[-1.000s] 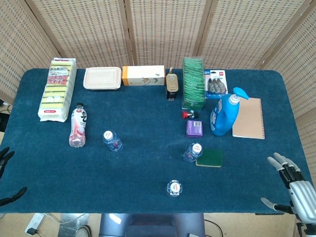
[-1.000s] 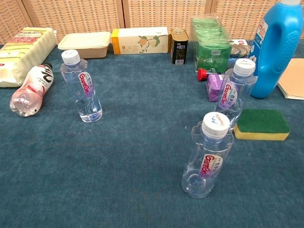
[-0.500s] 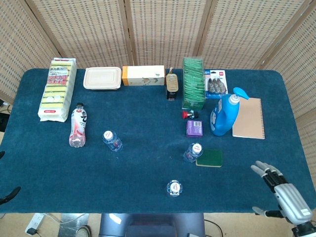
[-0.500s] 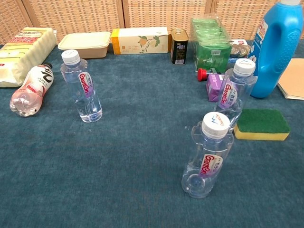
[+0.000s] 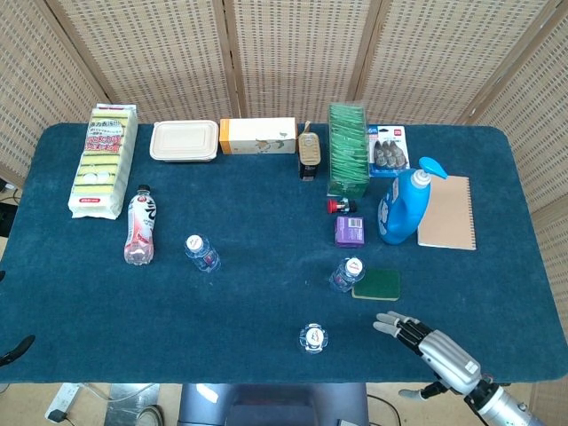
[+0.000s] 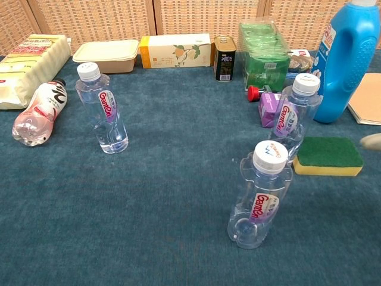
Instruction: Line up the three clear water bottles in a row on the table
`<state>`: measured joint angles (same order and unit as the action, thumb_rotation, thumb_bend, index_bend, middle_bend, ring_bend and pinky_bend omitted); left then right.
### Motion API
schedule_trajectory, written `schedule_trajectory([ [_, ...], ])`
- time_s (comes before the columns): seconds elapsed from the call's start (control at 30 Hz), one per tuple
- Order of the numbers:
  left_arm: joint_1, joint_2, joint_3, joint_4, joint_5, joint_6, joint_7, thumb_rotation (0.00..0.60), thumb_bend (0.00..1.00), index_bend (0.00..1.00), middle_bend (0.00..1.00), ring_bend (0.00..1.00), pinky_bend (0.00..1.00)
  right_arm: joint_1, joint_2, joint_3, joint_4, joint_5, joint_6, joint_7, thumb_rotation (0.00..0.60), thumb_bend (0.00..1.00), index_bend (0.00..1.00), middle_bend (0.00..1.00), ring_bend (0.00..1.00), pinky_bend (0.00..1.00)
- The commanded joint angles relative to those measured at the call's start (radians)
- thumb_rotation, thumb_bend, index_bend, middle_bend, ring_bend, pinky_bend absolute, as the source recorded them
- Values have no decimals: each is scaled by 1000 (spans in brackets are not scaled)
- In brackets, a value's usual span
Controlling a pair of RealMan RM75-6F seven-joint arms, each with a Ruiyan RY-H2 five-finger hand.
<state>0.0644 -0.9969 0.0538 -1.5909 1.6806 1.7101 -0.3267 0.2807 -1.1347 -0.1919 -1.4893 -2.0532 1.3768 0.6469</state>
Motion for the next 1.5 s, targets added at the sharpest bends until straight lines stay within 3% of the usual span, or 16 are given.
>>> schedule_trajectory([
  [0.03, 1, 1, -2, 1, -4, 1, -5, 600, 174, 0, 0, 0, 97, 29, -23, 9, -6, 22, -30, 12, 600, 43, 66, 68, 9, 118],
  [0.4, -7, 4, -5, 2, -10, -15, -15, 600, 174, 0, 0, 0, 97, 136, -93, 8, -69, 32, -116, 35, 600, 44, 65, 83, 41, 197],
  [0.87, -8, 8, -9, 2, -19, -20, -33, 600, 175, 0, 0, 0, 97, 234, -224, 51, -76, 153, -225, 40, 600, 54, 71, 125, 90, 297],
  [1.07, -10, 9, -8, 1, -19, -24, -36, 600, 175, 0, 0, 0, 97, 248, -283, 60, -60, 185, -225, 46, 600, 73, 144, 255, 214, 421],
  [1.27, -9, 11, -8, 0, -20, -25, -42, 600, 175, 0, 0, 0, 97, 239, -356, 85, -32, 236, -203, 18, 600, 160, 321, 412, 356, 517],
  [1.5, -11, 13, -6, 0, -16, -28, -49, 600, 174, 0, 0, 0, 97, 230, -379, 91, -34, 254, -174, -26, 600, 262, 410, 489, 405, 533],
])
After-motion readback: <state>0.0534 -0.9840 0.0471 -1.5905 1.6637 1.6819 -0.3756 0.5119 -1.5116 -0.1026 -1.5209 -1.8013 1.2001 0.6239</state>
